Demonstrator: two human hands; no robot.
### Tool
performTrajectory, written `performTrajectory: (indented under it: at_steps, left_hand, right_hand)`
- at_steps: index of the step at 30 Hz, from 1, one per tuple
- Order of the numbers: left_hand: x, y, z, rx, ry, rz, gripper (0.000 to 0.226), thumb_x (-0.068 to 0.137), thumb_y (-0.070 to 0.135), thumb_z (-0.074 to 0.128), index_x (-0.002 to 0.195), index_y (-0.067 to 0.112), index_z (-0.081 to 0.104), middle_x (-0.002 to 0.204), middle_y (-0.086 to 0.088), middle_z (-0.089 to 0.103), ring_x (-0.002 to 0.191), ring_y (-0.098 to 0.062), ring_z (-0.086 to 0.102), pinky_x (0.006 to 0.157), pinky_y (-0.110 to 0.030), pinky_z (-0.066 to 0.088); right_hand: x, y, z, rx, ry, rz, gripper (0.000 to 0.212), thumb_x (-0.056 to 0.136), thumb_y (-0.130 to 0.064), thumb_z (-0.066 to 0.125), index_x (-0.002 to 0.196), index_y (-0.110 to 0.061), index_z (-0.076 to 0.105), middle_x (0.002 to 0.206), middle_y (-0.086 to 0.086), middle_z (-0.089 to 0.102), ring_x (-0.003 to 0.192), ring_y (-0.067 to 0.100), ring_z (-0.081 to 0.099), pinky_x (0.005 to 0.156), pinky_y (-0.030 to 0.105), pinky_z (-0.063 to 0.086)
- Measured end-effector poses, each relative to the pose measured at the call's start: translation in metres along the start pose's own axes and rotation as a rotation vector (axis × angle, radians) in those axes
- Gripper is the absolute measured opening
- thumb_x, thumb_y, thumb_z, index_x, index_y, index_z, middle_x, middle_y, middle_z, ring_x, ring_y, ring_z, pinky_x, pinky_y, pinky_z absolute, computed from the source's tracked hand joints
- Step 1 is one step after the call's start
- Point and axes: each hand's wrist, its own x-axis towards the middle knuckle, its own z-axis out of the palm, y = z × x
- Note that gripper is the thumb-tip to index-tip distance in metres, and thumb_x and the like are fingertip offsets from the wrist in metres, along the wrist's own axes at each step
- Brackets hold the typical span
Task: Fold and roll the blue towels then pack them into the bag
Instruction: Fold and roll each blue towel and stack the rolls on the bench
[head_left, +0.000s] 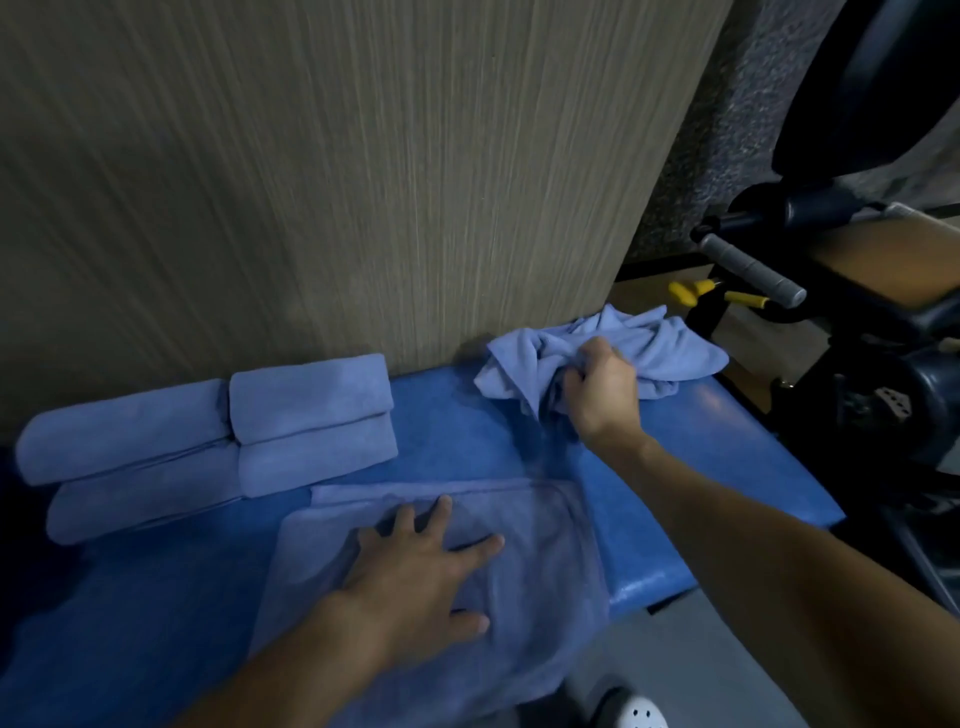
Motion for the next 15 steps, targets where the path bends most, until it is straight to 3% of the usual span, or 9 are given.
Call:
performTrajectory:
  at_steps: [3, 5, 8, 10, 15]
  left_hand:
    - [0.001, 0.001, 0.001, 0.005, -0.002, -0.010, 0.075, 0.087, 0.072, 0.041, 0.144, 0.061, -0.005, 0.164, -0.004, -0.015, 0.147, -0.041, -0.002, 0.110, -0.065, 0.020]
    - [0.001, 0.001, 0.001, 0.006, -0.003, -0.007, 0.074, 0.087, 0.073, 0.041, 0.144, 0.061, -0.005, 0.164, -0.004, -0.015, 0.148, -0.040, -0.003, 0.111, -0.065, 0.020]
    - [-0.001, 0.000, 0.002, -0.001, -0.004, -0.003, 0.073, 0.088, 0.072, 0.041, 0.145, 0.061, -0.005, 0.164, -0.005, -0.016, 0.148, -0.040, -0.004, 0.111, -0.065, 0.019]
    - [-0.003, 0.001, 0.002, 0.009, 0.006, -0.004, 0.073, 0.089, 0.071, 0.040, 0.146, 0.059, -0.004, 0.164, -0.005, -0.015, 0.148, -0.040, -0.003, 0.111, -0.065, 0.019]
    - [-0.005, 0.003, 0.001, 0.025, 0.018, -0.005, 0.072, 0.089, 0.070, 0.041, 0.147, 0.058, -0.001, 0.164, -0.007, -0.011, 0.147, -0.042, 0.001, 0.110, -0.064, 0.021]
  right_hand:
    - [0.007, -0.007, 0.009, -0.120, -0.133, -0.160, 0.027, 0.094, -0.009, 0.051, 0.094, -0.037, 0.051, 0.094, -0.006, 0.053, 0.089, 0.010, 0.046, 0.070, 0.019, 0.036]
    - [0.001, -0.002, 0.012, -0.098, -0.157, -0.164, 0.019, 0.093, -0.009, 0.053, 0.098, -0.025, 0.061, 0.093, -0.005, 0.061, 0.093, 0.013, 0.052, 0.073, 0.026, 0.044]
    - [-0.016, 0.000, 0.004, -0.136, -0.168, -0.231, 0.051, 0.083, 0.006, 0.048, 0.130, -0.012, 0.056, 0.131, 0.004, 0.056, 0.122, 0.030, 0.045, 0.094, 0.048, 0.043]
    - [-0.026, 0.004, 0.001, -0.029, -0.168, -0.242, 0.059, 0.080, 0.011, 0.047, 0.135, -0.009, 0.053, 0.143, 0.009, 0.048, 0.130, 0.034, 0.040, 0.103, 0.052, 0.038]
    - [-0.044, 0.013, -0.005, 0.091, -0.213, -0.196, 0.064, 0.076, 0.009, 0.045, 0.136, -0.012, 0.051, 0.150, 0.011, 0.041, 0.136, 0.032, 0.038, 0.104, 0.053, 0.040]
